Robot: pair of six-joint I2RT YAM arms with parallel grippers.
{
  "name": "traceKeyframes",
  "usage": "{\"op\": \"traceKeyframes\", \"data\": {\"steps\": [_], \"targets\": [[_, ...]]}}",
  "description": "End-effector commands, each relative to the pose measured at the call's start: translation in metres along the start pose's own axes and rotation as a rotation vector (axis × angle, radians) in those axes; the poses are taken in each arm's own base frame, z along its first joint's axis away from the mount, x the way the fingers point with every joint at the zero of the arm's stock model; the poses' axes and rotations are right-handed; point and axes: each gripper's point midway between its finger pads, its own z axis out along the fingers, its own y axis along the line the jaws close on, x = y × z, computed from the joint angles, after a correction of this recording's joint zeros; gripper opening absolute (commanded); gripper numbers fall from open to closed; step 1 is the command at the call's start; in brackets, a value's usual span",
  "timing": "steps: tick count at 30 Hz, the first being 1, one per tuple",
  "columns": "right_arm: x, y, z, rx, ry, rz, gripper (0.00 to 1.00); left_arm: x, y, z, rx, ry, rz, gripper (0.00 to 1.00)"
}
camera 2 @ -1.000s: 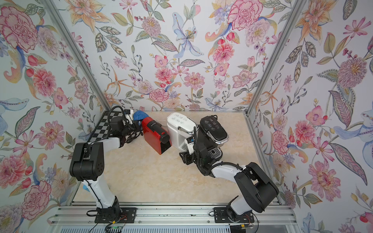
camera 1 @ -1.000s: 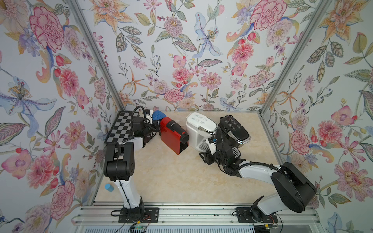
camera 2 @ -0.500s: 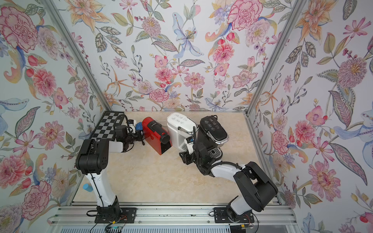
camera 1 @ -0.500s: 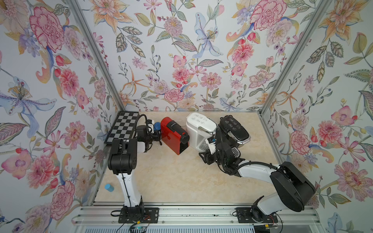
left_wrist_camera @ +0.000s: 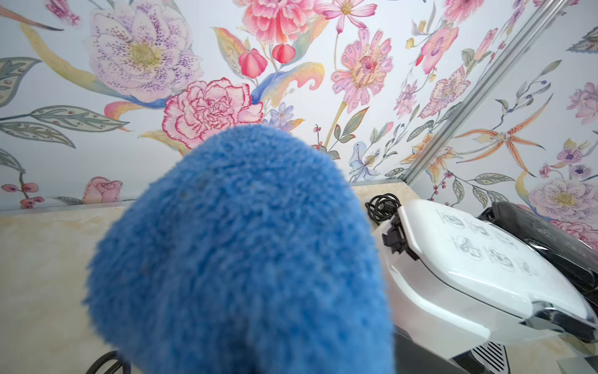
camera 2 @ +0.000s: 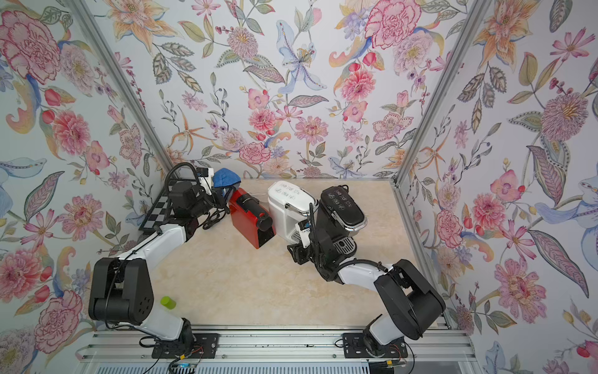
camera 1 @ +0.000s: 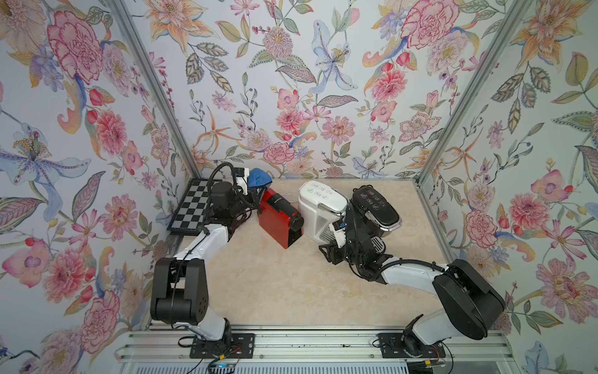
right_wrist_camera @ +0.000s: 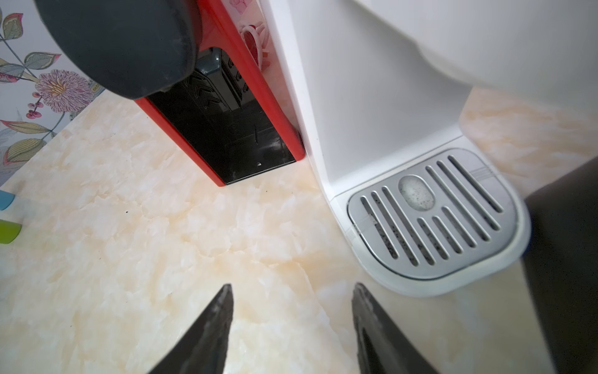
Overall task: Wipe the surface of a coffee machine
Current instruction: Wipe the dirt from the surface of the coffee machine.
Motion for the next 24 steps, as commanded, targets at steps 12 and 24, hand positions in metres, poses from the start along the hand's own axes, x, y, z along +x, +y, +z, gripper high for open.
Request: {"op": "traceKeyframes", "data": {"steps": [12, 24], "targets": [[-0.007, 0.003, 0.001, -0.005, -0.015, -0.014, 0.6, 0.093, -0.03, 0.002, -0.1, 0.26, 0.115, 0.0], [-0.007, 0.003, 0.002, -0.009, -0.017, -0.008, 0.6, 0.15, -0.077, -0.014, 0.004, 0.34, 0.129, 0.0]]}}
